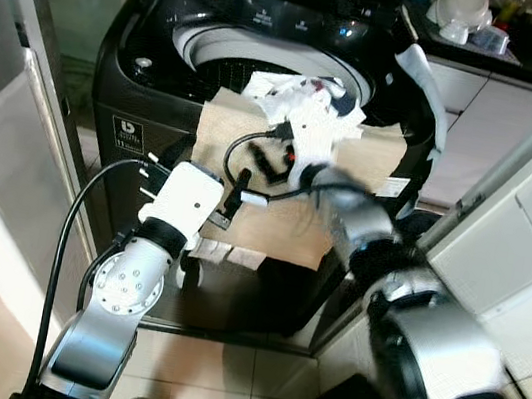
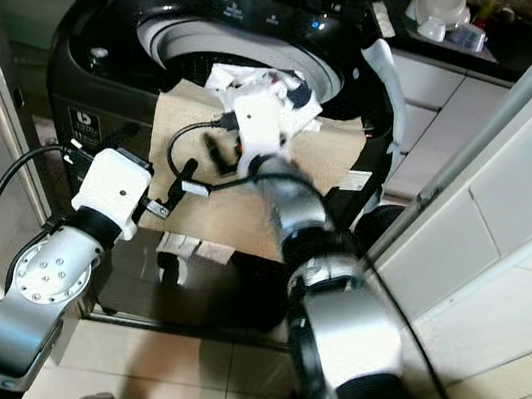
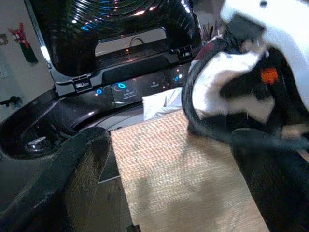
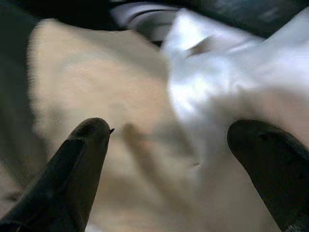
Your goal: Clothes washing
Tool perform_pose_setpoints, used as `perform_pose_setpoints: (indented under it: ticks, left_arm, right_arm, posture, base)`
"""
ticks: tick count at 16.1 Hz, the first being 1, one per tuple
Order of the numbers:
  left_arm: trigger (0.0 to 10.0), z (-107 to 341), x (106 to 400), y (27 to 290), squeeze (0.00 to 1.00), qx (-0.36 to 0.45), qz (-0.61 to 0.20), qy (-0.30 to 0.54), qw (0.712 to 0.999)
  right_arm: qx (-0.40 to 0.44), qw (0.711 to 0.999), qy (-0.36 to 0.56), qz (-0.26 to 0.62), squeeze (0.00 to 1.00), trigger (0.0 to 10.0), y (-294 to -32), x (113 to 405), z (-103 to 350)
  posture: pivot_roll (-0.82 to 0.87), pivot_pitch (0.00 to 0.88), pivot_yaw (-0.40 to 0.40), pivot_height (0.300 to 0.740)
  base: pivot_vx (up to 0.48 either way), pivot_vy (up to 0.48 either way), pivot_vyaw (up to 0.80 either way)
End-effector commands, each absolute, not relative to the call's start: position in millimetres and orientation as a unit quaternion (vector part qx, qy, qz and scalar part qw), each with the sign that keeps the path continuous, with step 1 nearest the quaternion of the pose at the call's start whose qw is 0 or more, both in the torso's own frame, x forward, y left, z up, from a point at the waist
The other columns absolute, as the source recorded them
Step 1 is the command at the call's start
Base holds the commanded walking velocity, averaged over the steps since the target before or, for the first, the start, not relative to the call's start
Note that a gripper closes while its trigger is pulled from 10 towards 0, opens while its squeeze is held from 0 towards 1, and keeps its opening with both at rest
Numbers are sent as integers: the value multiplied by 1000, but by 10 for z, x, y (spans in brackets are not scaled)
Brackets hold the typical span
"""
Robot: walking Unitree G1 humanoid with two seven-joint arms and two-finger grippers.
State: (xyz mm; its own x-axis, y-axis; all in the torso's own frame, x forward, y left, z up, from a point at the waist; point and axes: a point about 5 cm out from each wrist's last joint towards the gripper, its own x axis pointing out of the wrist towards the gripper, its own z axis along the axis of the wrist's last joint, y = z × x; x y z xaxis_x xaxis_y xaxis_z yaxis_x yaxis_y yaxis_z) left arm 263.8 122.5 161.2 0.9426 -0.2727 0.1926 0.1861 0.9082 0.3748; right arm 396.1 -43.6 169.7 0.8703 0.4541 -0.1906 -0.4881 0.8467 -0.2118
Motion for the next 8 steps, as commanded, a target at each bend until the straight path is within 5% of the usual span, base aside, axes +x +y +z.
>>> perform_pose_setpoints:
  ticks: [1, 8]
  left_arm:
    - [10000, 1663, 2615, 1199, 0, 180, -117, -132, 968]
    - [10000, 1659, 2630, 1173, 0, 178, -112, -135, 968]
  right_arm:
    - [-171, 960, 40, 219, 0, 10000, -521, 4029, 1834]
    - [-319, 934, -143, 77, 0, 10000, -701, 4231, 2926]
  posture:
    - [135, 0, -128, 740]
    - [132, 0, -146, 740]
  base:
    - [0, 0, 0]
    - [0, 0, 0]
